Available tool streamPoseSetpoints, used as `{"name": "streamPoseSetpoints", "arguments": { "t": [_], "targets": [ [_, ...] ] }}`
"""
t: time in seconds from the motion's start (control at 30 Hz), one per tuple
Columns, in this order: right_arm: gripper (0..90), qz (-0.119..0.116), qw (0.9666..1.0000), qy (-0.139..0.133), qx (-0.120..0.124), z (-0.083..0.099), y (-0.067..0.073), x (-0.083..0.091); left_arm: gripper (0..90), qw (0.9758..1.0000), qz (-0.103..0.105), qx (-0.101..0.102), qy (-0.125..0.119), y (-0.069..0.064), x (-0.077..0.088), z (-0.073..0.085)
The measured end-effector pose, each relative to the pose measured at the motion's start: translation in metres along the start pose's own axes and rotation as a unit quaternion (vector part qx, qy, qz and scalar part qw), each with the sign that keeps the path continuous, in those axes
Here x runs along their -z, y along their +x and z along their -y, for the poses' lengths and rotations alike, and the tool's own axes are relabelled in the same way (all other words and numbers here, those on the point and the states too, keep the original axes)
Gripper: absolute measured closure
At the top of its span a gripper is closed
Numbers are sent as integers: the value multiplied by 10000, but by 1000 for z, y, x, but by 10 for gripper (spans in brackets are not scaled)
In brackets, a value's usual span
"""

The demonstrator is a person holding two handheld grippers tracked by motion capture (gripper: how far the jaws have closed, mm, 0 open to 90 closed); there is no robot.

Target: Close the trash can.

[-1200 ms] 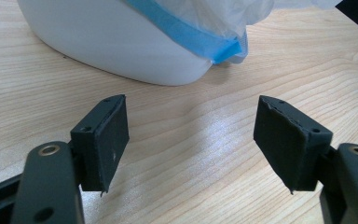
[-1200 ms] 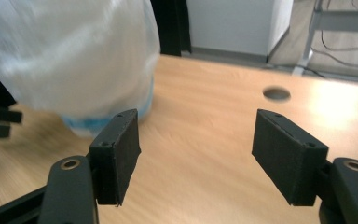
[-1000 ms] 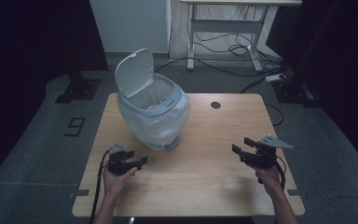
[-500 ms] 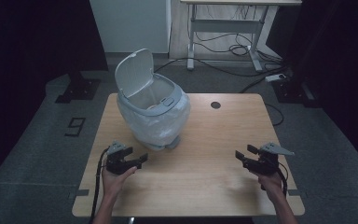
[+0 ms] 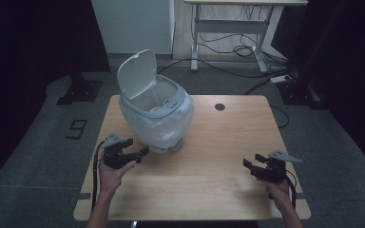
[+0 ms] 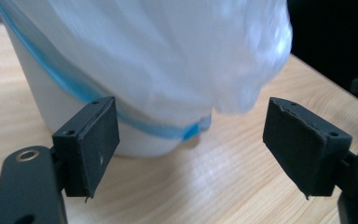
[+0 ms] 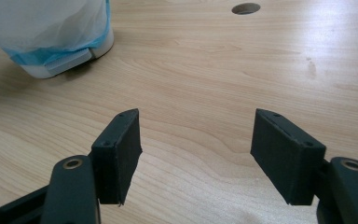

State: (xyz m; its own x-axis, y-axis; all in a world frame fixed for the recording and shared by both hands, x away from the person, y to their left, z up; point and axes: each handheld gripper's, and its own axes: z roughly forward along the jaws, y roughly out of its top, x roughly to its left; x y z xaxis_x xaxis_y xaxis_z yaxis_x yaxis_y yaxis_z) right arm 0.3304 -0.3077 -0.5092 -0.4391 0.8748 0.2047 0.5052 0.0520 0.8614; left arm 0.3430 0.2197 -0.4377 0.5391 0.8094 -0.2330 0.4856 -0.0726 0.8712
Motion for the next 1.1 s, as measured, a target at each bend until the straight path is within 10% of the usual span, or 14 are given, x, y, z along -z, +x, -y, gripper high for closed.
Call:
{"name": "streamPoseSetpoints", "arguments": {
  "t": [0.63, 1.1],
  "targets": [
    [322, 42, 9997, 153, -162, 8, -2, -9, 165, 9988, -84, -334, -334, 8, 21, -78],
    [324, 75, 9998, 124, -166, 8, -2, -8, 161, 9984, -228, -248, -453, 21, 14, -102]
  ]
}}
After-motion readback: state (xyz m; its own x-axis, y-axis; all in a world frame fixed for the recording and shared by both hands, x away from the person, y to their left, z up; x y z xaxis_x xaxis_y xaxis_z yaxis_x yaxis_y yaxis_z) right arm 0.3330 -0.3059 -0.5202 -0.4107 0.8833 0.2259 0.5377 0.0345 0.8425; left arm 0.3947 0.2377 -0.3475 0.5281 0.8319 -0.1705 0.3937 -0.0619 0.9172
